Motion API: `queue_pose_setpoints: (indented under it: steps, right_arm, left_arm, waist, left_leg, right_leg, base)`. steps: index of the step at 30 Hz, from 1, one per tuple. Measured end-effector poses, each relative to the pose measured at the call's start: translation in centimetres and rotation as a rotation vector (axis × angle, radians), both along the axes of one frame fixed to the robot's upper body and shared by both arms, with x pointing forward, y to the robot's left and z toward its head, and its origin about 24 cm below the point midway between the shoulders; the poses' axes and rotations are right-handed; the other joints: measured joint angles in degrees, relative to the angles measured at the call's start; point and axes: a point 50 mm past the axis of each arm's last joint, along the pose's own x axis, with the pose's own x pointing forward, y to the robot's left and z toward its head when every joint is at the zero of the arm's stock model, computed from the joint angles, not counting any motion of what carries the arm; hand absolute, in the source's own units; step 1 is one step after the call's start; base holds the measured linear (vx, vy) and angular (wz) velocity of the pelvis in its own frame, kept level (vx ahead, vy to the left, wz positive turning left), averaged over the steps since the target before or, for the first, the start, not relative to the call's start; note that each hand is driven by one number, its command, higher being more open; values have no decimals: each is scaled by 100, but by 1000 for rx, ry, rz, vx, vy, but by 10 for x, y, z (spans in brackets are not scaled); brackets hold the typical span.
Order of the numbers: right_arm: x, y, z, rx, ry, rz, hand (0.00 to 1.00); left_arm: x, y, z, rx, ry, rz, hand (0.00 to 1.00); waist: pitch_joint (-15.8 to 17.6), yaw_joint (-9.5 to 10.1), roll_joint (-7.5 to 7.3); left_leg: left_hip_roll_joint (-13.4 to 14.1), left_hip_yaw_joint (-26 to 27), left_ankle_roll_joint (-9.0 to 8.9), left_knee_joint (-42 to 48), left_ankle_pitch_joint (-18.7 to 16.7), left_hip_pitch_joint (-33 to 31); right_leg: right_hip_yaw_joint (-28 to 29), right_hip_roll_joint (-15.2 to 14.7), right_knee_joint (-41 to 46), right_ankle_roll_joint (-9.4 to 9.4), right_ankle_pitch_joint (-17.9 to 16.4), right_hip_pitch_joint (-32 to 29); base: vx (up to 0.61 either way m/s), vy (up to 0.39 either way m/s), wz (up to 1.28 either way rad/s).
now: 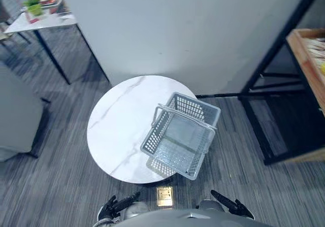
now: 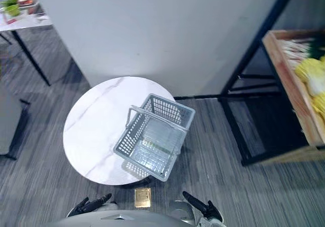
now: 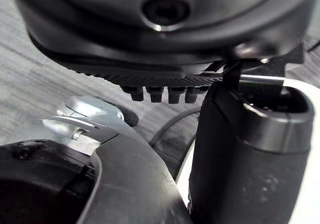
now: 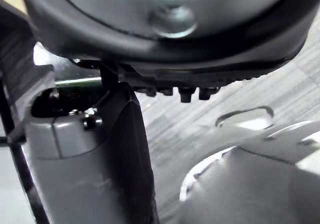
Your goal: Pick vegetable in the basket
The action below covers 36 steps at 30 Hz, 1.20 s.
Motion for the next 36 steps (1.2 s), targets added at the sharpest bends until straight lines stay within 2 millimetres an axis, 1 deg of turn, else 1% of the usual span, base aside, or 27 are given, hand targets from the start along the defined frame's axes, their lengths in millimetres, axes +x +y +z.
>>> queue_pose_setpoints:
  steps: [2,3,4,5,6,7,8,9,10,11,12,13,14,15,16,17,18,19,20,21,22,23,25,26,28,34,36]
  right_arm:
    - [-2,-13,3,-8,-29,-171,100]
    - [-6,-28,7,-25,-48,-310,100]
    - [-9,-49,14,-61,-67,-432,100]
    - [-7,-62,19,-84,-92,-490,100]
    - [-4,-83,30,-129,-132,-569,100]
    - [11,-115,50,-179,-200,-672,100]
    - [26,-148,76,-268,-270,-683,100]
    - [32,-163,92,-324,-313,-655,100]
    - [53,-181,123,-445,-415,-562,100]
    - [76,-187,157,-552,-540,-469,100]
    - [85,-187,172,-603,-602,-438,100]
    - [100,-186,201,-699,-713,-393,100]
    - [111,-184,222,-773,-790,-372,100]
    - [114,-183,229,-798,-814,-376,100]
    - [122,-180,238,-820,-850,-394,100]
    - [130,-176,241,-819,-861,-403,100]
    - [157,-161,246,-801,-889,-344,100]
    - [176,-143,248,-822,-885,-187,100]
    - [185,-131,248,-809,-898,-114,100]
    - [197,-111,250,-774,-945,-20,100]
    - [199,-103,252,-773,-965,30,100]
    - [203,-95,256,-784,-980,90,100]
    - [208,-86,258,-797,-988,167,100]
    - [215,-76,260,-818,-979,313,100]
    - [220,-68,260,-821,-974,403,100]
    - [239,-35,260,-829,-966,676,100]
    - [241,-28,259,-822,-969,723,100]
  left_arm:
    - [-11,2,-1,-14,9,70,100]
    - [-17,5,0,-13,17,98,100]
    - [-24,7,0,-10,25,116,100]
    - [-28,8,0,-10,33,123,100]
    - [-34,9,0,-7,44,133,100]
    - [-42,12,1,1,58,136,100]
    - [-49,14,2,10,75,115,100]
    - [-51,13,2,9,79,97,100]
    - [-59,15,3,17,96,80,100]
    - [-65,18,4,33,105,62,100]
    - [-66,18,4,36,110,46,100]
    - [-67,18,5,42,119,12,100]
    - [-65,18,5,52,111,-20,100]
    - [-64,19,6,57,108,-36,100]
    - [-48,25,6,66,81,-49,100]
    - [-38,29,6,66,87,-42,100]
    - [-13,41,8,95,85,-140,100]
    - [14,52,13,117,61,-224,100]
    - [26,52,15,112,19,-224,100]
    - [44,52,21,130,-84,-216,100]
    - [54,47,24,136,-137,-224,100]
    - [58,39,23,124,-162,-235,100]
    - [52,22,16,76,-130,-243,100]
    - [32,2,4,10,-19,-283,100]
    - [32,6,5,27,-14,-274,100]
    - [29,7,5,33,-6,-277,100]
    - [28,7,5,33,-3,-277,100]
  waist:
    - [-64,-24,-25]
    - [-101,-28,-46]
    - [-147,-42,-73]
    - [-189,-57,-72]
    - [-230,-103,-75]
    - [-225,-212,-92]
    - [-246,-249,-93]
    - [-255,-262,-91]
    - [-277,-313,-95]
    - [-287,-379,-87]
    - [-298,-412,-69]
    - [-315,-474,-41]
    - [-325,-485,-25]
    - [-325,-483,-25]
    - [-360,-518,31]
    - [-367,-524,38]
    - [-317,-690,-16]
    - [-309,-701,-1]
    - [-311,-698,-15]
    - [-313,-747,-19]
    - [-321,-752,-6]
    - [-331,-776,10]
    - [-335,-783,17]
    - [-271,-788,-85]
    - [-245,-771,-131]
    - [-246,-658,-104]
    - [-245,-642,-106]
  left_leg:
    - [-20,42,-2,-181,1,10]
    - [-46,63,-7,-261,4,25]
    - [-98,65,-7,-308,3,26]
    - [-117,77,-14,-337,-4,18]
    - [-148,100,-44,-379,-35,-8]
    - [-208,90,-68,-394,-57,-13]
    - [-271,132,-63,-405,-83,8]
    - [-298,160,-65,-428,-78,36]
    - [-329,220,-43,-472,-62,86]
    - [-339,309,-41,-463,-61,57]
    - [-341,327,-37,-453,-59,18]
    - [-343,369,-29,-447,-51,-41]
    - [-343,406,-55,-439,-32,-92]
    - [-343,415,-54,-437,-30,-95]
    - [-321,465,-68,-428,-39,-64]
    - [-309,488,-94,-419,-63,-60]
    - [-266,514,-95,-404,-63,-93]
    - [-216,614,-111,-354,-70,-110]
    - [-196,706,-110,-361,-68,-104]
    - [-192,805,-134,-360,-99,-45]
    - [-208,834,-131,-357,-138,11]
    - [-244,840,-115,-347,-182,44]
    - [-277,838,-81,-345,-216,120]
    - [-277,819,-79,-289,-300,129]
    - [-296,749,-72,-266,-308,119]
    - [-394,727,-51,-245,-319,90]
    - [-414,693,-48,-243,-319,89]
  right_leg:
    - [27,17,-205,42,25,29]
    - [56,18,-348,104,72,67]
    - [124,2,-471,154,134,96]
    - [139,1,-544,175,180,96]
    - [155,-7,-650,238,231,118]
    - [163,-55,-725,297,305,134]
    - [238,-97,-833,328,381,143]
    - [299,-110,-891,333,403,132]
    - [398,-117,-948,354,459,93]
    - [508,-115,-954,377,486,18]
    - [550,-111,-950,387,498,-35]
    - [638,-97,-946,377,528,-144]
    - [688,-86,-944,364,562,-223]
    - [707,-81,-945,363,569,-221]
    - [773,-55,-958,370,585,-256]
    - [823,-27,-986,374,590,-274]
    - [868,40,-1077,345,640,-286]
    - [952,97,-1117,310,743,-264]
    - [1066,140,-1123,310,778,-295]
    - [1193,162,-1113,310,786,-336]
    - [1260,159,-1136,323,797,-326]
    - [1284,129,-1149,335,804,-308]
    - [1344,108,-1149,340,808,-274]
    - [1343,94,-1167,370,825,-243]
    - [1305,60,-1229,394,860,-167]
    - [1284,-35,-1472,438,1032,-88]
    - [1274,-51,-1484,442,1035,-72]
  base:
    - [-10,67,5]
    - [-35,100,1]
    - [-45,104,-2]
    - [-70,115,-2]
    - [-91,120,-2]
    - [-126,153,-7]
    - [-112,127,-11]
    - [-116,116,-23]
    - [-94,87,-36]
    - [-106,75,-34]
    - [-61,45,-33]
    - [-42,25,-23]
    - [5,15,-22]
    - [35,8,-16]
    - [37,6,-14]
    - [12,-5,-20]
    - [-16,-17,-34]
    - [10,-18,-45]
    - [37,-7,-61]
    - [77,18,-55]
    - [89,37,-44]
    - [91,46,-21]
    - [100,55,-12]
    - [96,54,8]
    - [31,35,16]
    - [-31,23,-1]
    - [-68,14,2]
